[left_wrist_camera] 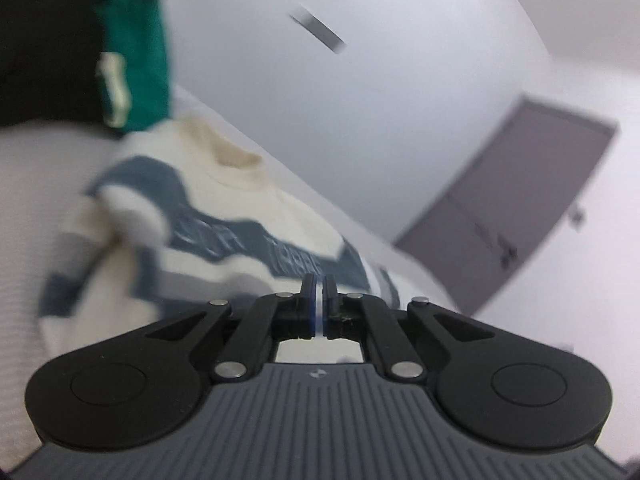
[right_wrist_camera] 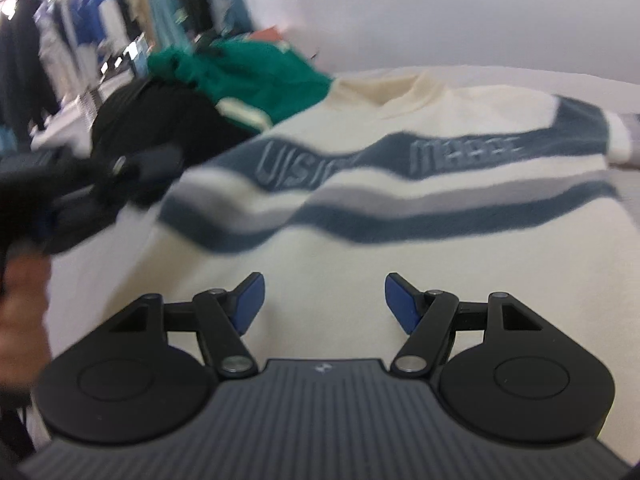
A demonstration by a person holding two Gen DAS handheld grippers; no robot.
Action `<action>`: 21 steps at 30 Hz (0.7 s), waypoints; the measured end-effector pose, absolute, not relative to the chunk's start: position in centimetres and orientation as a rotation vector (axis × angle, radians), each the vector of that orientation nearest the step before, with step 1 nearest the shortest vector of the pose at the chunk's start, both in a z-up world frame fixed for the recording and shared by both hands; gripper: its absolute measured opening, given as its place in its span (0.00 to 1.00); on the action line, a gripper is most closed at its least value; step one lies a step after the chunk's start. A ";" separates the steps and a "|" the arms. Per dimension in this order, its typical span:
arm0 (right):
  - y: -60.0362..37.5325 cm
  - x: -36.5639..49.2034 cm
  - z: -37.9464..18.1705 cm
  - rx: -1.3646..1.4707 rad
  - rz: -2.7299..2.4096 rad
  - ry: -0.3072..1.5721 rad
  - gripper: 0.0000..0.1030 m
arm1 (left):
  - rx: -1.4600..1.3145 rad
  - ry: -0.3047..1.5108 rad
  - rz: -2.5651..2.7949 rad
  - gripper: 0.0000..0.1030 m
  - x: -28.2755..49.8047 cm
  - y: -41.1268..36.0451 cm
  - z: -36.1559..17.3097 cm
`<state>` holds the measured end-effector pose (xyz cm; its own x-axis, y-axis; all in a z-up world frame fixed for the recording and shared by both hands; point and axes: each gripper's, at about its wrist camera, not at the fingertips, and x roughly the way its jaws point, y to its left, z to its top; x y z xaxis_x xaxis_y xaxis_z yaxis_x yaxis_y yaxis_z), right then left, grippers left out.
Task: Fold large clothes
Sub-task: 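Grasp the striped sleeve cuff with the left tool and lift it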
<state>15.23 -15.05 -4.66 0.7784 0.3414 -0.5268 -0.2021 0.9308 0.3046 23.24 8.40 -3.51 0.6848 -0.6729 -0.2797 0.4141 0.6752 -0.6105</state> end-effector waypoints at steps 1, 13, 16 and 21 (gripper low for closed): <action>-15.7 15.4 -4.4 0.257 0.282 0.605 0.67 | -0.517 0.530 -0.653 0.03 23.1 7.6 -3.6; -17.8 16.5 -5.8 0.356 0.268 0.664 0.67 | -0.536 0.556 -0.264 0.04 23.8 13.8 -4.6; -17.0 16.4 -6.0 0.340 0.307 0.677 0.67 | -0.559 0.623 -0.150 0.04 23.9 15.9 -5.8; -14.7 15.5 -6.4 0.328 0.432 0.697 0.67 | -0.571 0.744 -0.064 0.04 25.7 16.9 -8.6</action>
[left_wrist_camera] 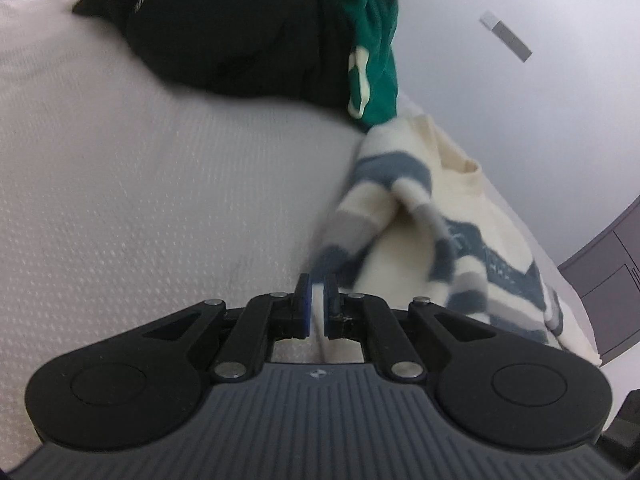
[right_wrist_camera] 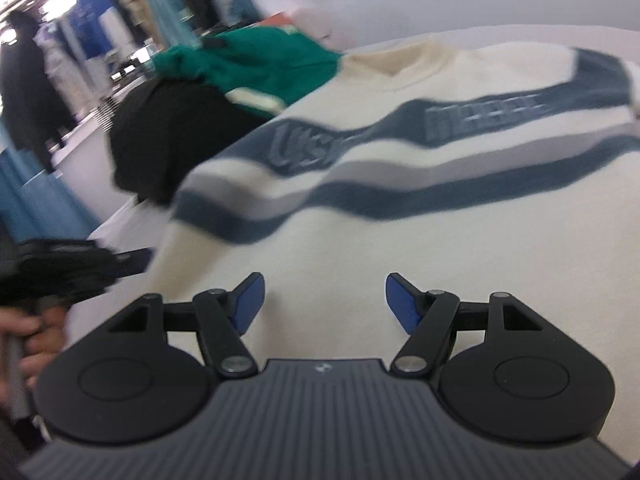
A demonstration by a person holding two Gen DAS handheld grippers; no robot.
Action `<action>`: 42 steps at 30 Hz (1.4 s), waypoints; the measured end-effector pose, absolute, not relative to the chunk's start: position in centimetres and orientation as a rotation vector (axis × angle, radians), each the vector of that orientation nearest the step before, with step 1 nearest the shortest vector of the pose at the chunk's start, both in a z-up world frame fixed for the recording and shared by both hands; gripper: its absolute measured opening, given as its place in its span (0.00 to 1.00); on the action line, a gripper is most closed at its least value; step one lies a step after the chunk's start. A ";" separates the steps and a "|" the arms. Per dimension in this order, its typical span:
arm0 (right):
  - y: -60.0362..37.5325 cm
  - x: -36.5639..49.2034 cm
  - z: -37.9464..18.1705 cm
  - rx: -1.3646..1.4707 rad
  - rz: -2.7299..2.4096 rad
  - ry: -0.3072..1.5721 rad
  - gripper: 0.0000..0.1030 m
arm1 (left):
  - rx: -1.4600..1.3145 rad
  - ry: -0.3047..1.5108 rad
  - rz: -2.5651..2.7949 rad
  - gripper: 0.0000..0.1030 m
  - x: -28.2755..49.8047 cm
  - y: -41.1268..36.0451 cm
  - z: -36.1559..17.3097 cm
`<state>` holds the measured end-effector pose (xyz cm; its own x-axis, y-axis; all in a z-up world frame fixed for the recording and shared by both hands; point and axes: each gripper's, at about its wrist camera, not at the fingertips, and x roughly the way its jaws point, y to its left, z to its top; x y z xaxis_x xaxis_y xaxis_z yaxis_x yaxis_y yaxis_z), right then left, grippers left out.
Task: Fold large clothes
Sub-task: 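Grasp the striped sleeve cuff with the left tool and lift it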
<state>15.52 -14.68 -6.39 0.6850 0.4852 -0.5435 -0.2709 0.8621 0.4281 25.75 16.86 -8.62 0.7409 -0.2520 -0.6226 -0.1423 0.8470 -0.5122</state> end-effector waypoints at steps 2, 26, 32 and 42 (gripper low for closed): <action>-13.4 15.0 -6.3 0.289 0.478 0.691 0.67 | -0.563 0.768 -0.081 0.05 26.9 16.4 -9.3; -13.6 15.1 -6.7 0.298 0.460 0.710 0.66 | -0.426 0.586 -0.117 0.07 29.1 12.4 -7.0; -17.1 16.2 -5.4 0.367 0.352 0.645 0.67 | -0.333 0.400 -0.288 0.07 26.4 8.4 -2.7; -22.7 16.4 -2.2 0.506 0.279 0.508 0.68 | -0.047 0.447 -0.588 0.07 23.0 -4.4 -4.3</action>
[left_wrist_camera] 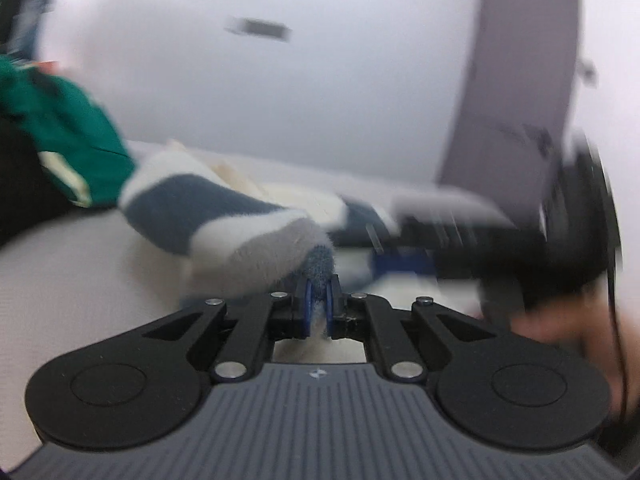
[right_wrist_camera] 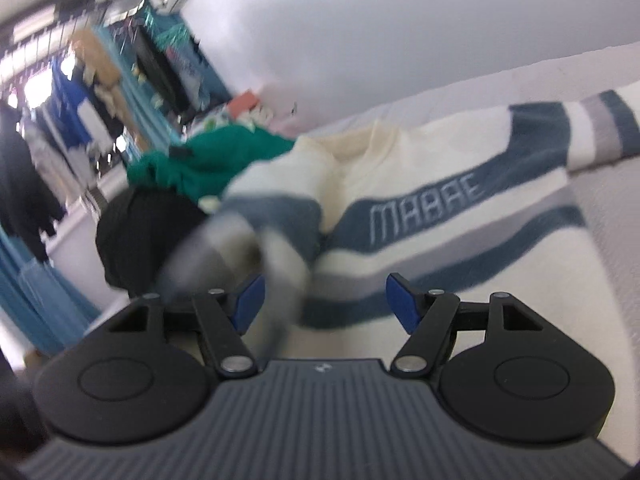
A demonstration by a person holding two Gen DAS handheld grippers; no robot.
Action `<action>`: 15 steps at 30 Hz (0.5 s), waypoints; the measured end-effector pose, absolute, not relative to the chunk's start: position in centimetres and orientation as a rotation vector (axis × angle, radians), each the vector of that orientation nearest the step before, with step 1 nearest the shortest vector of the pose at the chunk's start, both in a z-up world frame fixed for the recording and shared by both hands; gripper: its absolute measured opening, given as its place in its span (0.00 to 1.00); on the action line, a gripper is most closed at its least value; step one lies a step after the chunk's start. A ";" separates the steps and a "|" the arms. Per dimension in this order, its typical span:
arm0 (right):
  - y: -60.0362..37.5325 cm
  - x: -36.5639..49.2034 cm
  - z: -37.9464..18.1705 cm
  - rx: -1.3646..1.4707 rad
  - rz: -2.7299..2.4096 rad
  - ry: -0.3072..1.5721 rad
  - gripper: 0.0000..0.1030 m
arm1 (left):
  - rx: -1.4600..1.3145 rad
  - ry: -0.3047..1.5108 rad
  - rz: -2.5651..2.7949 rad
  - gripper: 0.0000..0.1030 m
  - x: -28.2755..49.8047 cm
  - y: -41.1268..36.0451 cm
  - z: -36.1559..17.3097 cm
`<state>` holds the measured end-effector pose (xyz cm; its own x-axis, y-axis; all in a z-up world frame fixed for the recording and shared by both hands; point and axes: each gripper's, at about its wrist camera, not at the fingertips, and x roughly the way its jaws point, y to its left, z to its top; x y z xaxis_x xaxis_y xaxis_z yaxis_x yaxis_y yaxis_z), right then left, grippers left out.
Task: Fold large clothes
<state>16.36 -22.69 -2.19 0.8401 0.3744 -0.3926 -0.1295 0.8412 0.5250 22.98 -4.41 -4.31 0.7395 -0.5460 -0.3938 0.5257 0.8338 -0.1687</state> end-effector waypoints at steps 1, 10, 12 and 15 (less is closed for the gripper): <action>-23.3 16.4 -2.1 0.524 0.272 0.499 0.68 | -0.018 0.471 -0.600 0.07 22.8 -5.6 -5.1; -24.3 19.9 -4.3 0.624 0.379 0.605 0.83 | 0.075 0.515 -0.599 0.08 22.6 -8.1 -7.3; -23.4 20.5 -5.0 0.610 0.418 0.641 0.83 | 0.062 0.513 -0.594 0.08 22.0 -8.1 -7.1; -21.1 21.1 -5.8 0.508 0.459 0.701 0.78 | 0.022 0.521 -0.599 0.08 21.7 -7.1 -6.6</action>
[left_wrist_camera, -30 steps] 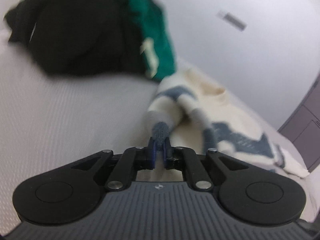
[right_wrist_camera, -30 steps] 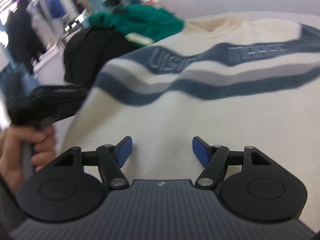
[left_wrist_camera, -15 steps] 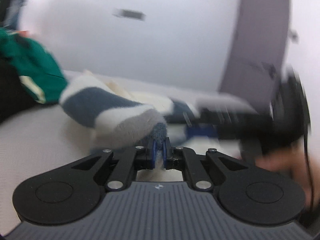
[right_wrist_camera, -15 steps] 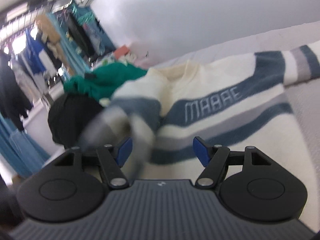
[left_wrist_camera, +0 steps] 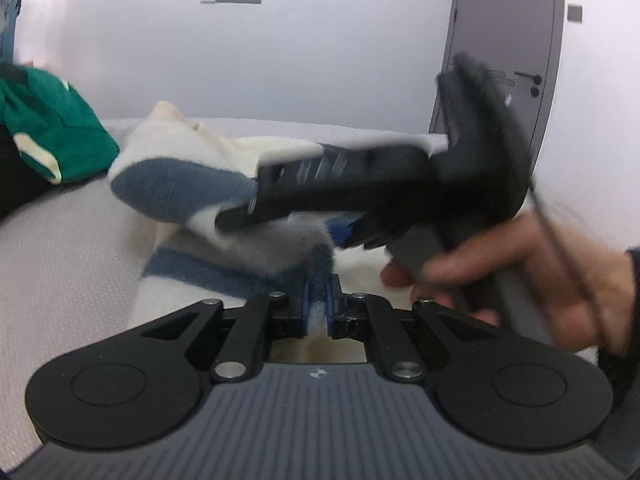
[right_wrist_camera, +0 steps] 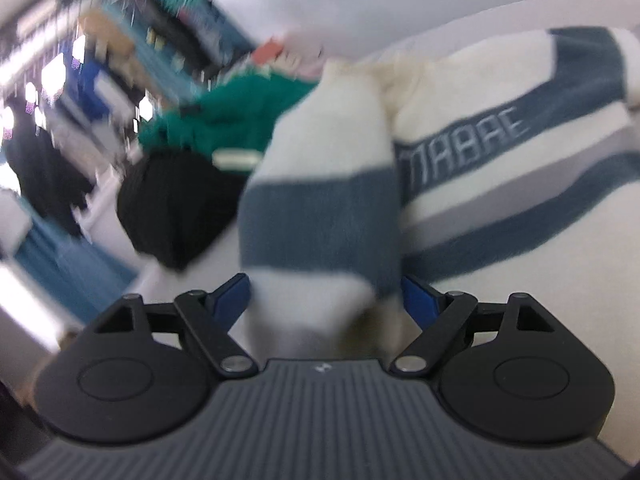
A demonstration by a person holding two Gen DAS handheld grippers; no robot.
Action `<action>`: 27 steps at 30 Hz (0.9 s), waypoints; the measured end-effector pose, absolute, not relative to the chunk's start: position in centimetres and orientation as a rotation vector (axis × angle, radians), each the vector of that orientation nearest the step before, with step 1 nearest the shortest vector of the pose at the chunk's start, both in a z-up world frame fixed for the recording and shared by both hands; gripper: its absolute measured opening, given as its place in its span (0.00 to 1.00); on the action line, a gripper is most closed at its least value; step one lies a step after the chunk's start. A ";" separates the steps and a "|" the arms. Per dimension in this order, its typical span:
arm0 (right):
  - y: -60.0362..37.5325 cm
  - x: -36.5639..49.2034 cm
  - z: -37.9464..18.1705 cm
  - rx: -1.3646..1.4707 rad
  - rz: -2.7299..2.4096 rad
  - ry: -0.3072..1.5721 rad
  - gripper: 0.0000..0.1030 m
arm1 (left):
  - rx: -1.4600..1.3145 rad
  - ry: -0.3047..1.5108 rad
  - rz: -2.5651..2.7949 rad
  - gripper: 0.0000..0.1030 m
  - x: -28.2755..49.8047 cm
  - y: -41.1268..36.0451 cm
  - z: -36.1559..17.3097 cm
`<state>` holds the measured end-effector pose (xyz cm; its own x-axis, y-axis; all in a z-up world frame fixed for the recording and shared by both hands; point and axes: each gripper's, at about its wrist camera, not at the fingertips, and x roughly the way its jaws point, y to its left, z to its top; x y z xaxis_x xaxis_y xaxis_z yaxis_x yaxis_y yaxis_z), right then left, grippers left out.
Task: Fold large clothes
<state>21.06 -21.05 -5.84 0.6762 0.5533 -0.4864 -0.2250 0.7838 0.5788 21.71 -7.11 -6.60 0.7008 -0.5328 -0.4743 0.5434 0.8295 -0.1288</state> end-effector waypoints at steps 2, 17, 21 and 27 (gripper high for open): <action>-20.1 21.0 -6.1 0.448 0.450 0.718 0.66 | -0.024 0.539 -0.600 0.09 21.7 -6.3 -6.3; -22.9 21.0 -7.2 0.471 0.230 0.719 0.24 | -0.477 0.726 -0.076 0.35 15.7 9.5 -4.9; -23.6 20.7 -7.4 0.477 0.197 0.718 0.24 | -0.627 0.847 -0.007 0.37 15.7 11.8 -7.2; -24.1 20.3 -7.7 0.496 0.186 0.712 0.24 | -0.694 0.897 0.007 0.50 14.2 12.3 -8.2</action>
<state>20.26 -24.14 -7.67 0.7464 0.3282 -0.5789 0.0026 0.8685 0.4957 14.22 12.26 -8.17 0.6389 -0.2740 -0.7188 -0.2845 0.7840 -0.5518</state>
